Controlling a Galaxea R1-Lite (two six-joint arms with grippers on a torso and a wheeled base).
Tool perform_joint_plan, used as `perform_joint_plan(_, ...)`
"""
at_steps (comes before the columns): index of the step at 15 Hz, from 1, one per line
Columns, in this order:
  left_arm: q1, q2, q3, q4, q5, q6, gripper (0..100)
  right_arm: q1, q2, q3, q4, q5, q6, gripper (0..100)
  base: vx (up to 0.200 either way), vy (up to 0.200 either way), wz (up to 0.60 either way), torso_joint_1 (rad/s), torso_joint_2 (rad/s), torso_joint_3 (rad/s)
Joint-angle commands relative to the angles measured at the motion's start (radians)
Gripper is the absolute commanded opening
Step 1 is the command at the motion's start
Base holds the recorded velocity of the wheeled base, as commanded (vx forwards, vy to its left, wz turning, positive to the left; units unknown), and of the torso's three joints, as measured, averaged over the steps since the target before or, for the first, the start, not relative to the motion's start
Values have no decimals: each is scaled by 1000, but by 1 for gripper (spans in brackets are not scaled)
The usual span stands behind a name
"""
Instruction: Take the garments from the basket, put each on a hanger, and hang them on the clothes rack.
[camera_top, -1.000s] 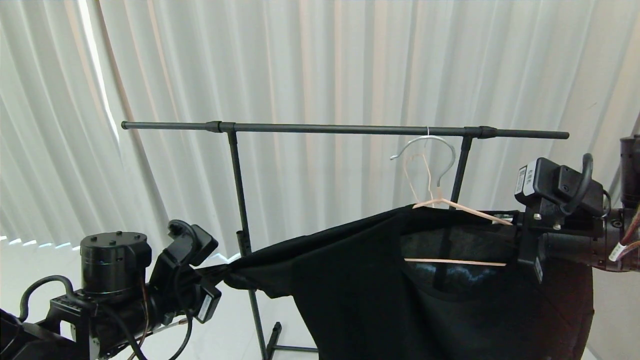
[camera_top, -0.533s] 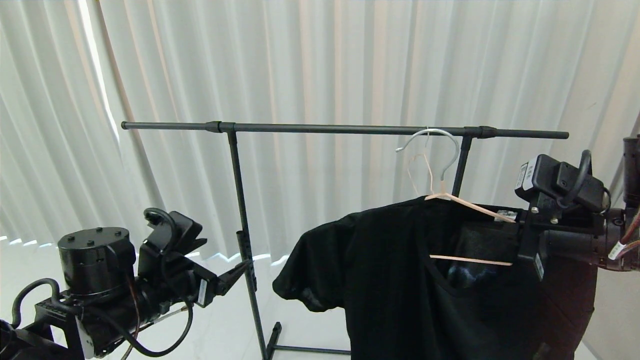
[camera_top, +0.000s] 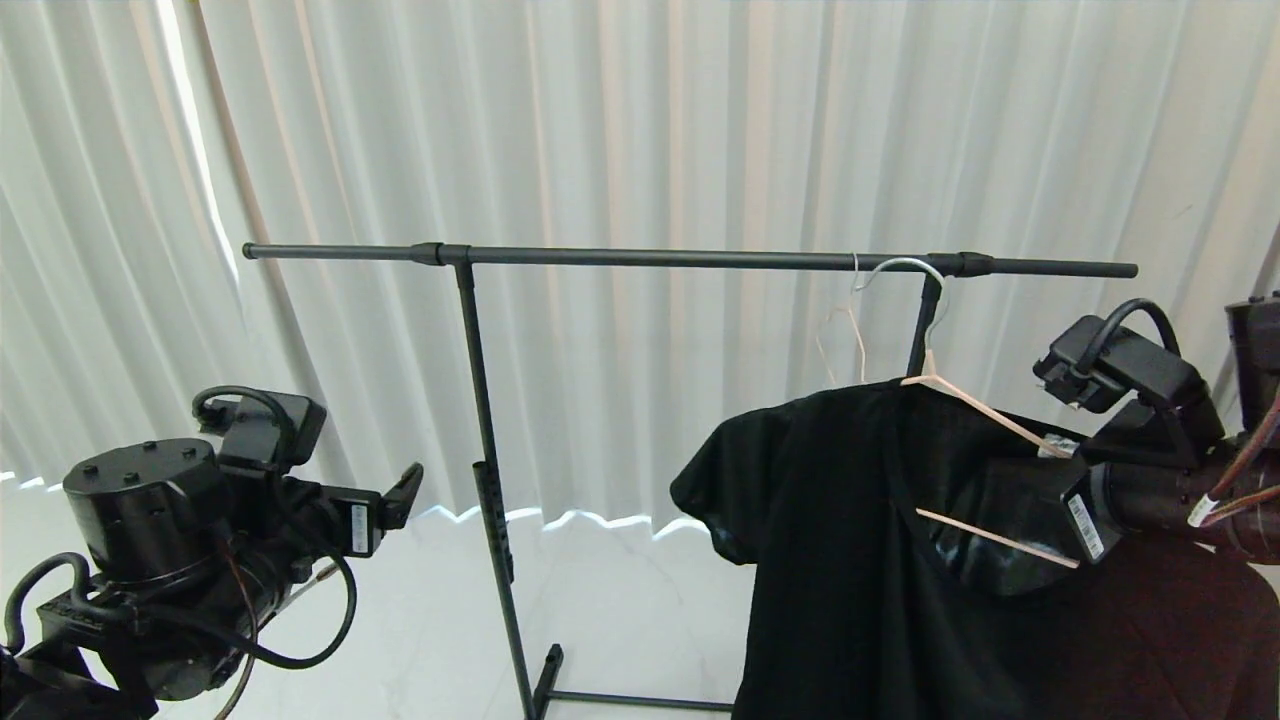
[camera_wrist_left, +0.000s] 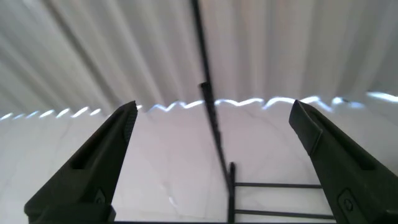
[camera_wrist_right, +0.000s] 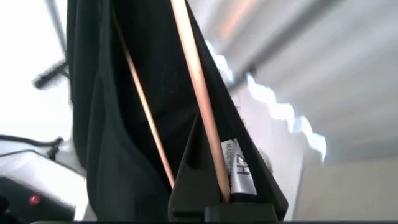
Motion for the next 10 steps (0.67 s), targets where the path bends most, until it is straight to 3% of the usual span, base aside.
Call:
perform_joint_plan(1, 12, 11, -6, 0, 42, 4, 100, 0, -1, -3, 51, -74, 56, 0, 0, 0, 0, 0, 0, 0)
perform_joint_plan(3, 19, 8, -3, 0, 54, 6, 100, 0, -3, -3, 110, -143, 143, 0, 0, 0, 0, 0, 0, 0)
perform_joint_plan(6, 17, -14, -6, 0, 56, 35, 100, 0, -7, -2, 134, -156, 195, 0, 0, 0, 0, 0, 0, 0)
perform_joint_plan(10, 17, -32, -18, 2, 51, 67, 100, 2, -1, -3, 130, -156, 195, 0, 0, 200, 0, 2, 4, 6)
